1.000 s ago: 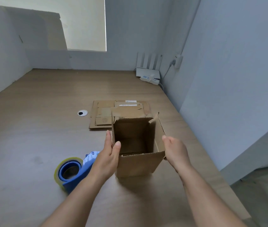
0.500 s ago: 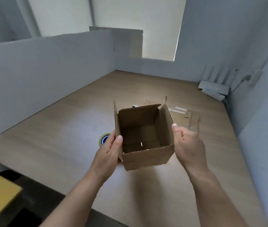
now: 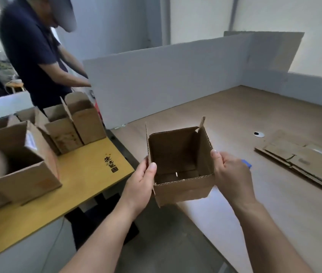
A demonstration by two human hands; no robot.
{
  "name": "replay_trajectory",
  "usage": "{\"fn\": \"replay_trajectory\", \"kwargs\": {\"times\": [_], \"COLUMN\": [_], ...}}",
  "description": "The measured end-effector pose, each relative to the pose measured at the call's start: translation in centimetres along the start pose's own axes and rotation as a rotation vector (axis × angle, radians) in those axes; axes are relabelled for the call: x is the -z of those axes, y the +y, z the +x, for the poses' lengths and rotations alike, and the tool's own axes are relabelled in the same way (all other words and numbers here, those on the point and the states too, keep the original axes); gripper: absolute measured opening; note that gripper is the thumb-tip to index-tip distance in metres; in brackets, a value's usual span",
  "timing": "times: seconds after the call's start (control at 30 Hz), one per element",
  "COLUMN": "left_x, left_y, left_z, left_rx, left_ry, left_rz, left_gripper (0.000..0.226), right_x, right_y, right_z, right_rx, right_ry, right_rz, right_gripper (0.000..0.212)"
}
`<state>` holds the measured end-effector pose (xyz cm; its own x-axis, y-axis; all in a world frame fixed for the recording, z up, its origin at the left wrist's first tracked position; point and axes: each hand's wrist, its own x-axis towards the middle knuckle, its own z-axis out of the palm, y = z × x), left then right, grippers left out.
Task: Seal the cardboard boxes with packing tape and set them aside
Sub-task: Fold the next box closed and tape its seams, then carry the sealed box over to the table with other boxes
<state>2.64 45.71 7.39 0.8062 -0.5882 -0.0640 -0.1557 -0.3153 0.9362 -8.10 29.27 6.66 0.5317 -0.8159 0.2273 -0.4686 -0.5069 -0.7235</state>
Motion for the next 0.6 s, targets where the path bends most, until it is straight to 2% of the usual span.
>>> {"fn": "replay_trajectory", "kwargs": {"times": [0.17,0.37,0.6], "left_x": [6.3,17.2,25.8], "left_y": [-3.0,-6.9,-9.7], "left_z": [-0.3,-0.9,0.6], "left_rx": [0.037,0.058,0.084], "left_ry": [0.085,0.183,0.186], "left_rz": [-0.013,-0.038,0.020], "left_gripper": [0.052,0.050,0.051], "right_x": [-4.9,-13.0,-19.2], "right_y": [-5.0,-13.0,-20.0], "right_z": [-1.2,-3.8,-5.1], "right_rx": [0.094,0.147,0.159], "right_ry": [-0.050,-0.135,-0.146], "right_rz": [-0.005,-0.013,-0.010], "right_gripper": [0.047,0.046,0.046]}}
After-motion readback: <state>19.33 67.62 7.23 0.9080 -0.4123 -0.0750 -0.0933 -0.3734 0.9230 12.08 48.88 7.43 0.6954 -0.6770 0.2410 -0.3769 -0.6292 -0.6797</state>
